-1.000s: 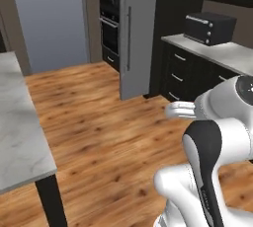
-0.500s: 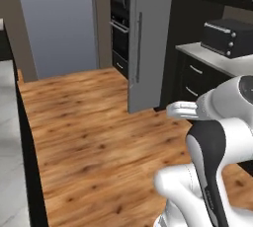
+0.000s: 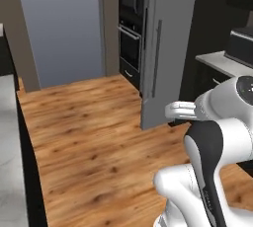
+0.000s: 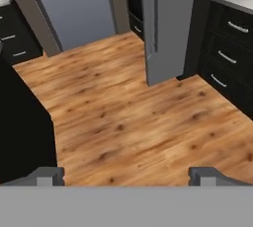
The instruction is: Place the cold items (potato and tomato) from the fridge in one tupperware on the dining counter. Place the warm items (hot dog and kebab skewer) in the stove area in another tupperware.
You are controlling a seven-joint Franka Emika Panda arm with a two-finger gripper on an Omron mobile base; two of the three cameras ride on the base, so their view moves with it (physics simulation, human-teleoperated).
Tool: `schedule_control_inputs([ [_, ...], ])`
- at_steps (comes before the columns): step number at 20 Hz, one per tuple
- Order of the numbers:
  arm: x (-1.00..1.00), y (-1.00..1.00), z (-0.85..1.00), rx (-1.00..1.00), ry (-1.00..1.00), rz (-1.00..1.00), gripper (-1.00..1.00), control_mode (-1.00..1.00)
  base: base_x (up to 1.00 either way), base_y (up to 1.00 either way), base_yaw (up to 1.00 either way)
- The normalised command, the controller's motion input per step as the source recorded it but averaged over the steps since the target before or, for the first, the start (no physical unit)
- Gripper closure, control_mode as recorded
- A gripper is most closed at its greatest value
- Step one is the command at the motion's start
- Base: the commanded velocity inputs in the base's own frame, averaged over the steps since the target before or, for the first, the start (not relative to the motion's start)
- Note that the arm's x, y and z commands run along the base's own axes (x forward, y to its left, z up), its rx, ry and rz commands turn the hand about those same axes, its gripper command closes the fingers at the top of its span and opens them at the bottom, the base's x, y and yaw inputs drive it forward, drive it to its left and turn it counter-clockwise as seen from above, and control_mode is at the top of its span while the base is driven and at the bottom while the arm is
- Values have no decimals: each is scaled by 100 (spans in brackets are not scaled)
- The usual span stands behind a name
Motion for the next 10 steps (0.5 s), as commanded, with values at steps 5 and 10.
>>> schedule_control_inputs([
  [5, 0, 0, 0, 0, 0, 0, -100, 100, 100, 0, 0],
  [10, 0, 0, 0, 0, 0, 0, -100, 100, 100, 0, 0],
])
